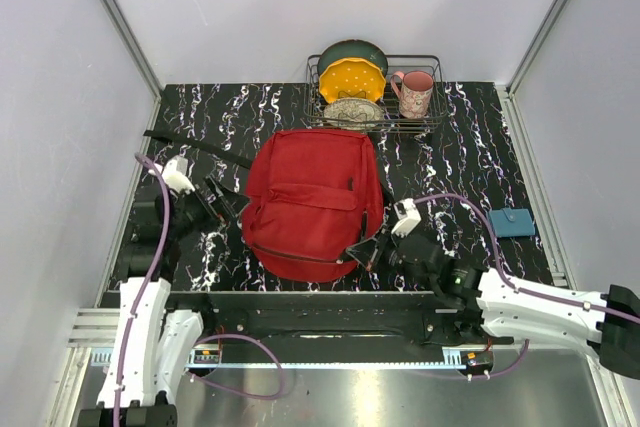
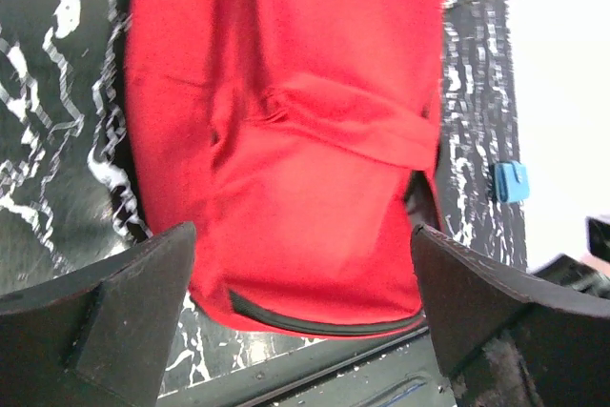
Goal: Pack the student bag
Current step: Zip the student bag at the center of the board.
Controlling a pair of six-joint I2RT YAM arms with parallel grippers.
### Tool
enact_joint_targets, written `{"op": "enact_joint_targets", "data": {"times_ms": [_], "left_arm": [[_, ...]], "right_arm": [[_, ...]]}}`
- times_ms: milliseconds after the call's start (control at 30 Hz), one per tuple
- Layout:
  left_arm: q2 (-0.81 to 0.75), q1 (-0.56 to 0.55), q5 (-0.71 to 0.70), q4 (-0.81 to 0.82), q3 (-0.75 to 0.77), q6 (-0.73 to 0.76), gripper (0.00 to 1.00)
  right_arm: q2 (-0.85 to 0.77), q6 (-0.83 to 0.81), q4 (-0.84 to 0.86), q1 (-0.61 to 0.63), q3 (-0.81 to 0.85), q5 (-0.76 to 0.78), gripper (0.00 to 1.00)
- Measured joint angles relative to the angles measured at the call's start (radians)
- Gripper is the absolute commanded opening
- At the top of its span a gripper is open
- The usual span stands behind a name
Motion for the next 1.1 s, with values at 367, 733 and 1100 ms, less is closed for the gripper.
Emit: {"op": "enact_joint_targets", "data": {"times_ms": [367,733,1100], "left_arm": [[0.043,-0.602,-0.174,-0.027,0.098,0.104,0.99],[0.401,-1.125,-0.504,-0.092,0.270,0.286,0.99],[0.488,-1.164,-0.569,-0.024,0.259,0.384,0.99]], "right_arm": [[0.042,-0.016,0.051,0.000,0.033,-0.018,0.00],[-0.006,-0.015,0.016,0.000,0.034,0.008,0.00],[-0.048,-0.010,-0.014,0.000,0.034,0.016,0.00]]}}
